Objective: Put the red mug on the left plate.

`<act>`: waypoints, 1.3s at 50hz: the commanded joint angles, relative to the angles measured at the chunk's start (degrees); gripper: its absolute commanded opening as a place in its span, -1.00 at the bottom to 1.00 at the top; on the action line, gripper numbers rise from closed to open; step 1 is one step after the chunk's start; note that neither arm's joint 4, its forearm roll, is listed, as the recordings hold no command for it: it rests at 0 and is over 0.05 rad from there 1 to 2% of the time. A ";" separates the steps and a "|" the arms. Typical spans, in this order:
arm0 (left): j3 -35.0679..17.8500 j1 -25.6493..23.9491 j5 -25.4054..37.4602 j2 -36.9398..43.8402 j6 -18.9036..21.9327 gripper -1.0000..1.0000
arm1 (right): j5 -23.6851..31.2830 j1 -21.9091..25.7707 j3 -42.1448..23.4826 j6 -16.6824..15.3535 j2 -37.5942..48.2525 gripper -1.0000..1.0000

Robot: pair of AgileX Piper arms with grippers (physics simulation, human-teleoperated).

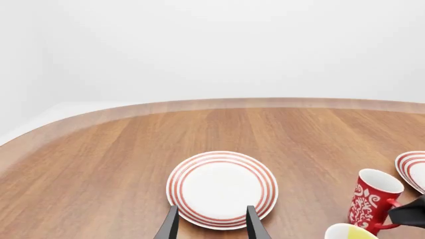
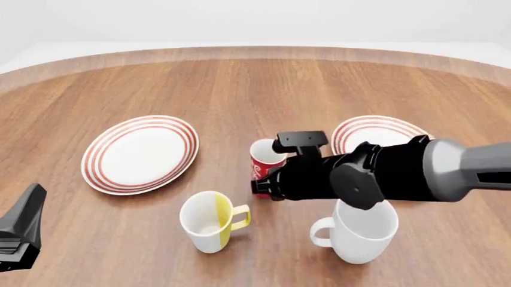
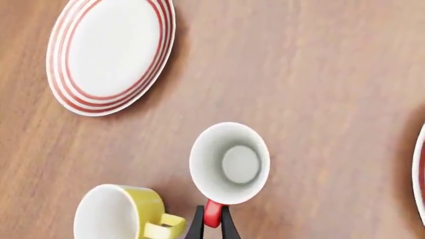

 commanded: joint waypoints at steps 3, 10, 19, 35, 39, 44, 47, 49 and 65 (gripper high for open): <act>0.00 0.00 0.00 0.00 0.00 1.00 | 2.43 -0.92 -1.56 -2.26 -2.61 -1.00; 0.00 0.00 0.00 0.00 0.00 1.00 | 3.95 -1.57 -2.60 -4.26 -3.85 -1.00; 0.00 0.00 0.00 0.00 0.00 1.00 | 5.30 -2.02 -3.58 -6.44 -4.78 -1.00; 0.00 0.00 0.00 0.00 0.00 1.00 | 7.71 -2.92 -6.16 -12.21 -4.68 -1.00; 0.00 0.00 0.00 0.00 0.00 1.00 | 8.40 -3.01 -7.01 -14.47 -4.47 -1.00; 0.00 0.00 0.00 0.00 0.00 1.00 | 8.70 -3.14 -8.14 -16.20 -4.44 -1.00; 0.00 0.00 0.00 0.00 0.00 1.00 | 8.91 -2.96 -8.59 -16.73 -4.52 -1.00; 0.00 0.00 0.00 0.00 0.00 1.00 | 9.04 -2.70 -8.90 -17.30 -4.68 -1.00; 0.00 0.00 0.00 0.00 0.00 1.00 | 10.75 0.31 -13.03 -20.96 -3.55 -1.00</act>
